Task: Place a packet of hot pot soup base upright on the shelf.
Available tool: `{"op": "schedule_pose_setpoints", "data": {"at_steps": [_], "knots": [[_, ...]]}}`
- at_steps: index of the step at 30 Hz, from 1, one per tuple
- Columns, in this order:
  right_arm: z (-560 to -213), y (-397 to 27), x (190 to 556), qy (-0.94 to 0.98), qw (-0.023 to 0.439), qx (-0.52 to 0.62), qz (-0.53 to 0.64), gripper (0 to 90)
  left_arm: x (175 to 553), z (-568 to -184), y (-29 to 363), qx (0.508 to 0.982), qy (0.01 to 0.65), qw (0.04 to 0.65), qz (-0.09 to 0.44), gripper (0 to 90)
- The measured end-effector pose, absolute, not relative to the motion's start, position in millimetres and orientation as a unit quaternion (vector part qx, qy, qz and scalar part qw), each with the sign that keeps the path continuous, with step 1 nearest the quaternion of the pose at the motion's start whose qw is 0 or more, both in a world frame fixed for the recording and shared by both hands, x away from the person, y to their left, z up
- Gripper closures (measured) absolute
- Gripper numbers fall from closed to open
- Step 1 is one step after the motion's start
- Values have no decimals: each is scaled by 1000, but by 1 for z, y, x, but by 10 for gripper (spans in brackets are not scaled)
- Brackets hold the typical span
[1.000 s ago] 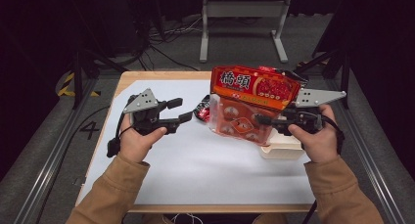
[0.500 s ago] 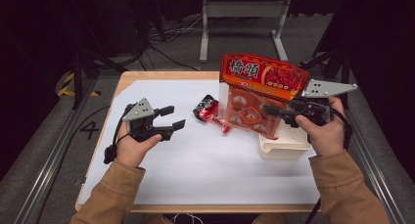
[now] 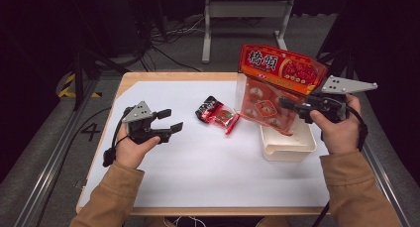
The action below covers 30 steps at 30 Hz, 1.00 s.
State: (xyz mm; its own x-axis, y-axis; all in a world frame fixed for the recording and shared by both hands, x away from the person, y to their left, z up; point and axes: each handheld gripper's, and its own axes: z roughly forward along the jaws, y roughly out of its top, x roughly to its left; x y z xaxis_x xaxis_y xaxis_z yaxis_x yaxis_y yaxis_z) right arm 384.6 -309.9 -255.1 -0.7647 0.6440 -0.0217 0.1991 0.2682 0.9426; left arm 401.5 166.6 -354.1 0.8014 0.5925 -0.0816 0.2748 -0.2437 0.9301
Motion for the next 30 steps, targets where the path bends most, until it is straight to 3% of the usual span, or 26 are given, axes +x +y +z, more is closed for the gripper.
{"op": "schedule_pose_setpoints", "data": {"at_steps": [10,30], "knots": [[-257,-330,379,756,240,299,530,699,406,-361,174,777,293,539,143,327],[-273,-355,382,735,258,346,524,700,407,-364,176,774,295,544,136,323]]}}
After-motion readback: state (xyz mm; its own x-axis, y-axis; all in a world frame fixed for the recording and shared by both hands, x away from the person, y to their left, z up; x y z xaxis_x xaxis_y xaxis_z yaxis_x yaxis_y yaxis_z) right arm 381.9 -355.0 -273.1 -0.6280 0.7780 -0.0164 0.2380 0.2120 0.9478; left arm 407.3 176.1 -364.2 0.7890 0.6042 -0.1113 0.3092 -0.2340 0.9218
